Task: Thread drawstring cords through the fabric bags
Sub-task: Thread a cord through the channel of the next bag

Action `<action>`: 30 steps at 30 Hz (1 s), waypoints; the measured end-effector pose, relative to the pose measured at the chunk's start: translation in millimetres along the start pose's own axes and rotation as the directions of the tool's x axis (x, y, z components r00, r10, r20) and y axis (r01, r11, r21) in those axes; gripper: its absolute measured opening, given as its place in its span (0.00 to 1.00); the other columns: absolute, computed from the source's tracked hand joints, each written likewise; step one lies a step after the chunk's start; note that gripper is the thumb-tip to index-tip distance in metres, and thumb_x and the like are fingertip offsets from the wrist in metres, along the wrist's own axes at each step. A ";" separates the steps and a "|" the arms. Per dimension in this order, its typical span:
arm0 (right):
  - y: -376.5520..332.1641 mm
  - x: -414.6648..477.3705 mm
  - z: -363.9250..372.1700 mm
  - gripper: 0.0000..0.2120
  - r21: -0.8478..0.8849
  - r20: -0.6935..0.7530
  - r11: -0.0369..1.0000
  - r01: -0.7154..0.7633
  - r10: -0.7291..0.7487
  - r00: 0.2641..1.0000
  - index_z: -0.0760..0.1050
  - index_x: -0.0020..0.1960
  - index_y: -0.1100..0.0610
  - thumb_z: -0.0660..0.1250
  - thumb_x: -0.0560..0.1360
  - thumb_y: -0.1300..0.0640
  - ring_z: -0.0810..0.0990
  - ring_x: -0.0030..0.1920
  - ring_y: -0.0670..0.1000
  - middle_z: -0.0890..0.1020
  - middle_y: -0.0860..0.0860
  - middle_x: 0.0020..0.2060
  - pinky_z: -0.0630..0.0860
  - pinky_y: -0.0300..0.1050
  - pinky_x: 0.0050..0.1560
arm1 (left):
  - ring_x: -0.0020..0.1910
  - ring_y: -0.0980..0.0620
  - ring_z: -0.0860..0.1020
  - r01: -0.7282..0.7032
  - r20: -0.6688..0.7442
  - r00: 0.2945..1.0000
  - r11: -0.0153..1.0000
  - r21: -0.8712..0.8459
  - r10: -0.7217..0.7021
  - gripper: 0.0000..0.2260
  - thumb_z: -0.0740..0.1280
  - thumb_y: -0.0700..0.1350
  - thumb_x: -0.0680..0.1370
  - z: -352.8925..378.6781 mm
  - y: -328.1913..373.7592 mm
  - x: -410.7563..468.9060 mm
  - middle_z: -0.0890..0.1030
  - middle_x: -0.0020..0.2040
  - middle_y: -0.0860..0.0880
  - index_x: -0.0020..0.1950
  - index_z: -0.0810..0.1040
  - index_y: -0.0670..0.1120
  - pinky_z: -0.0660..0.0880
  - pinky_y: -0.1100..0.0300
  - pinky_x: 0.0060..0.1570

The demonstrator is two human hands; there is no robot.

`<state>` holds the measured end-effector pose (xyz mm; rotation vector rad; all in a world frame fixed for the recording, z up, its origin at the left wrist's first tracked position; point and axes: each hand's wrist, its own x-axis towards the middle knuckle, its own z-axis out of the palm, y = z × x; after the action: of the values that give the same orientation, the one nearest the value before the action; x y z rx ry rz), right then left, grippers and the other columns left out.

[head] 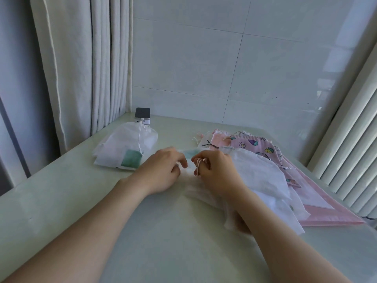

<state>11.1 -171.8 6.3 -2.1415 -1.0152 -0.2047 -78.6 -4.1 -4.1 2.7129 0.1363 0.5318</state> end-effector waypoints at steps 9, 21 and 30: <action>-0.2 3.9 -6.9 0.12 -0.117 -0.206 0.993 -0.028 0.003 0.978 0.85 0.54 0.56 0.62 0.81 0.60 0.80 0.48 0.55 0.81 0.54 0.49 0.76 0.48 0.49 | 0.47 0.46 0.77 0.117 -0.366 0.929 0.985 0.125 -0.064 0.09 0.70 0.42 0.79 -14.4 6.4 -0.8 0.71 0.46 0.54 0.52 0.86 0.56 0.68 0.56 0.42; -7.4 0.5 -21.0 0.09 -0.498 -0.211 0.843 -0.205 0.111 0.971 0.81 0.53 0.54 0.65 0.75 0.55 0.79 0.44 0.61 0.80 0.54 0.45 0.75 0.48 0.39 | 0.48 0.58 0.85 0.130 -0.412 0.868 0.926 -0.354 -0.279 0.14 0.68 0.39 0.77 -6.7 22.7 4.1 0.88 0.50 0.55 0.58 0.87 0.51 0.77 0.64 0.56; -7.0 1.7 -9.5 0.14 -0.162 -0.254 0.987 -0.007 -0.034 0.967 0.84 0.58 0.52 0.63 0.79 0.60 0.80 0.40 0.58 0.85 0.53 0.37 0.78 0.51 0.39 | 0.40 0.63 0.83 0.160 -0.183 0.958 0.940 -0.302 -0.222 0.23 0.76 0.46 0.75 10.2 22.9 0.0 0.82 0.64 0.56 0.71 0.79 0.52 0.71 0.73 0.46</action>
<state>8.8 -174.5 17.7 -2.1825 -0.8871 -0.5734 -74.2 -28.7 -4.2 2.3271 0.3506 0.7244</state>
